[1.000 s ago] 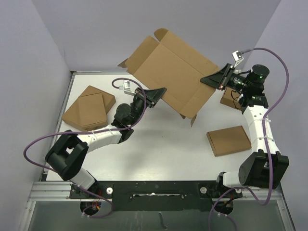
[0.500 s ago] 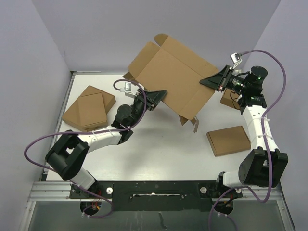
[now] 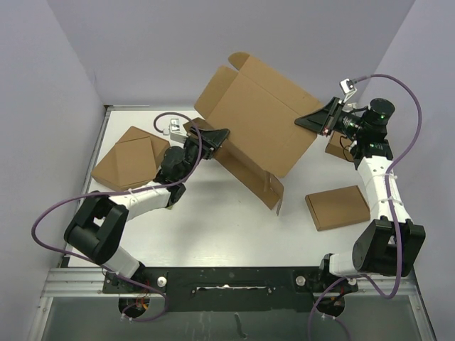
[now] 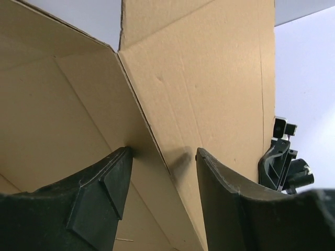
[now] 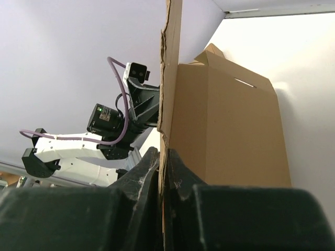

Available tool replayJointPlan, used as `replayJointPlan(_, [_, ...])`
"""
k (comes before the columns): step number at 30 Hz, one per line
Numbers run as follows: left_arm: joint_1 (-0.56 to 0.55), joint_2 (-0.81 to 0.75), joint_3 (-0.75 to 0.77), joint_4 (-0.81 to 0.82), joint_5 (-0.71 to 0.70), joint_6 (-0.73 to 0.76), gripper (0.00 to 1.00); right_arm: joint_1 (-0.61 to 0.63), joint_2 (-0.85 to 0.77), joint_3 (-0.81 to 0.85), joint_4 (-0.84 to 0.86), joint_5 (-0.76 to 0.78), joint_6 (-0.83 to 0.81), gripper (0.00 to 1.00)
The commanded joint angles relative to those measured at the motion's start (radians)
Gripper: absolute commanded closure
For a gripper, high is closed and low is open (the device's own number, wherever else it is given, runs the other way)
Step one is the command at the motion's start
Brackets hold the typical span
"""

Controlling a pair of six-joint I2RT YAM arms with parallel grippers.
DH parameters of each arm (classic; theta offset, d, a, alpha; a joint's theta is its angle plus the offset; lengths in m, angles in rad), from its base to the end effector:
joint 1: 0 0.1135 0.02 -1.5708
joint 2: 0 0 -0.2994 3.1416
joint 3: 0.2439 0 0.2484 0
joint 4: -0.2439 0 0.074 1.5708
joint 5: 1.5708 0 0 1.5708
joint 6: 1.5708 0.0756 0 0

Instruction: Fold the paper box

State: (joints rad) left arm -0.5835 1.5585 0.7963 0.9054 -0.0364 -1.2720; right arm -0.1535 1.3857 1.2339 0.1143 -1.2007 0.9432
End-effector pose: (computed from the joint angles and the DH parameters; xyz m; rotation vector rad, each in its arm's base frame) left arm 0.3187 -0.2071 0.3112 -0.5750 1.5035 -1.4694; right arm 0.3206 0.0217 0.4268 -0.0632 1.8237 1.5272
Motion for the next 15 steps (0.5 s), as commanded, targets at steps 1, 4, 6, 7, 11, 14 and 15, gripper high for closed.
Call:
replayJointPlan(1, [0.016,-0.067,0.056,-0.001,0.026,0.006,0.51,0.003,-0.025,0.001,0.053,-0.033,0.007,1.0])
replayJointPlan(4, [0.017,-0.05,0.087,-0.014,0.045,0.016,0.58,0.002,-0.025,0.001,0.053,-0.033,0.006,1.0])
replayJointPlan(6, [0.017,-0.036,0.099,-0.01,0.059,0.013,0.67,0.0,-0.026,0.001,0.051,-0.033,0.006,1.0])
replayJointPlan(7, [0.017,-0.027,0.101,-0.007,0.063,0.012,0.72,-0.001,-0.027,0.001,0.051,-0.033,0.006,1.0])
replayJointPlan(11, [0.02,-0.022,0.096,0.003,0.074,0.001,0.96,-0.007,-0.027,0.003,0.051,-0.033,0.003,1.0])
replayJointPlan(14, [0.02,-0.034,0.092,0.002,0.081,-0.001,1.0,-0.013,-0.022,0.009,0.051,-0.033,0.0,1.0])
replayJointPlan(15, [0.021,-0.037,0.091,0.0,0.081,0.002,1.0,-0.014,-0.02,0.011,0.053,-0.033,0.001,1.0])
